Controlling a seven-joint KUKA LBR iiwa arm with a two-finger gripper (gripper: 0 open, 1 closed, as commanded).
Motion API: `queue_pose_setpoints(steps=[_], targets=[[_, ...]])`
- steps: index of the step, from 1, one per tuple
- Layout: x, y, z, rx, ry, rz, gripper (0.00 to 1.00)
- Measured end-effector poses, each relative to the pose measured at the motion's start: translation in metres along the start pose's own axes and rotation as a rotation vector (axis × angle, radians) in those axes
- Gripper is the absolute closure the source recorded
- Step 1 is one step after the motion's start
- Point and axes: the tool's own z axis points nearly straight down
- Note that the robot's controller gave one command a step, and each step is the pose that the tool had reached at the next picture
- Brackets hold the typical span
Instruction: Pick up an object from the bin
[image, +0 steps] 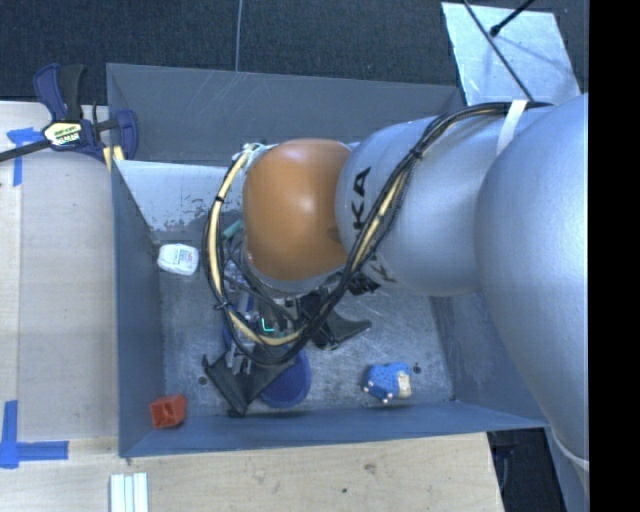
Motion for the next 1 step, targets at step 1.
queue_pose_setpoints(steps=[1], targets=[[-0.0036,-0.0363,0.0804,-0.006,-0.012,0.098,0.00]])
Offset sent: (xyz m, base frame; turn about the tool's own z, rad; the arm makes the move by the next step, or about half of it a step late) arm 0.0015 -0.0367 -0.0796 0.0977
